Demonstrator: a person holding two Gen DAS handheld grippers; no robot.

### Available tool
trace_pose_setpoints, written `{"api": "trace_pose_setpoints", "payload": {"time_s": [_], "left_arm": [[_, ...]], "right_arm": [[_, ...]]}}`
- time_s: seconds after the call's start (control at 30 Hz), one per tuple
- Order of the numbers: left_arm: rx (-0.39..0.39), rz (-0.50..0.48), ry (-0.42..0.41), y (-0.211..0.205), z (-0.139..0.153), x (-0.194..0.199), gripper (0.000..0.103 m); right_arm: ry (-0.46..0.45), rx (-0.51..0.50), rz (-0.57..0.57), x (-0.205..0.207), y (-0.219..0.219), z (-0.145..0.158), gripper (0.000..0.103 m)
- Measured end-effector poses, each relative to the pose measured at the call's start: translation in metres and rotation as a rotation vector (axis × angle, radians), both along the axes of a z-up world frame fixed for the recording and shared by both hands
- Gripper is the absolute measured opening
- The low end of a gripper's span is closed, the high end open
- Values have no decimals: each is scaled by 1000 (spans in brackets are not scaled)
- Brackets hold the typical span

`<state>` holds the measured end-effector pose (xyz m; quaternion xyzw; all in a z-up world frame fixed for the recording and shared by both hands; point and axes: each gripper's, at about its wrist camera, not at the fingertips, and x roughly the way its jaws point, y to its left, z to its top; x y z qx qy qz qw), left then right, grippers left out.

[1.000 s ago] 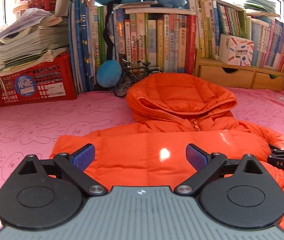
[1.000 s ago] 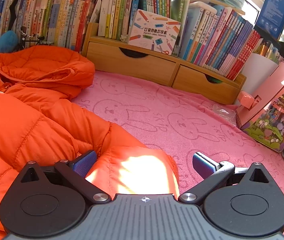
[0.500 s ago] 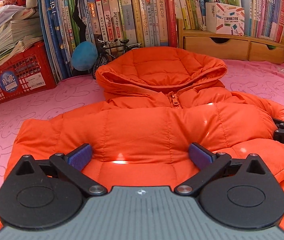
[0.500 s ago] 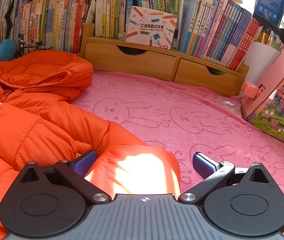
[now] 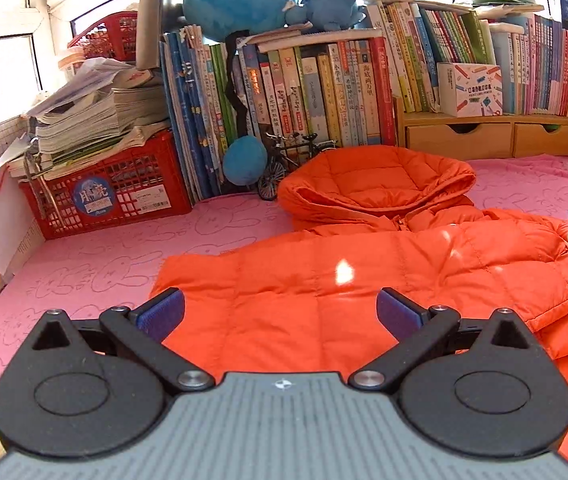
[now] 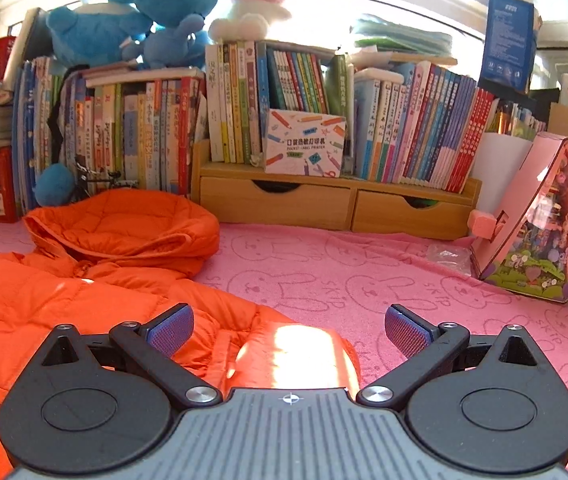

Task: Fold clothes
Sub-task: 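Move the open right gripper toward the orange hood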

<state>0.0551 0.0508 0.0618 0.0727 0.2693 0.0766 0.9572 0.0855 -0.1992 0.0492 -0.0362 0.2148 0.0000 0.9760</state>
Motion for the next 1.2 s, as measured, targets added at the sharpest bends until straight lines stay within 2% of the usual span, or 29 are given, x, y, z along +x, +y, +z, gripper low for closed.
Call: {"api": "trace_pose_setpoints", "payload": {"time_s": [0.13, 0.17, 0.27, 0.37, 0.57, 0.73, 0.8, 0.93, 1.0, 1.1, 1.2], "left_arm": [[35, 62, 5, 22, -3, -14, 103], [48, 76, 10, 26, -5, -17, 103], [106, 123, 37, 40, -17, -19, 103], [141, 173, 65, 55, -28, -16, 103], [141, 260, 95, 80, -47, -6, 103], [96, 267, 104, 88, -52, -6, 103], [86, 268, 107, 88, -53, -5, 103], [71, 284, 120, 88, -51, -3, 103], [65, 301, 128, 82, -39, -5, 98], [15, 196, 55, 61, -8, -13, 97], [-58, 15, -11, 27, 20, -7, 100]], "right_arm": [[-54, 52, 180, -25, 32, 16, 97], [-43, 55, 231, -28, 43, 16, 89], [20, 45, 332, -28, 72, 7, 77], [98, 13, 332, -19, 85, -11, 62], [149, 43, 276, -21, 71, -24, 59], [192, 101, 262, -17, 55, -35, 59], [214, 95, 261, -12, 58, -40, 59], [218, 19, 254, -11, 73, -42, 59], [214, 38, 260, -12, 70, -39, 59], [210, 102, 280, -14, 59, -32, 61], [211, 237, 317, -11, 40, -17, 70]]}}
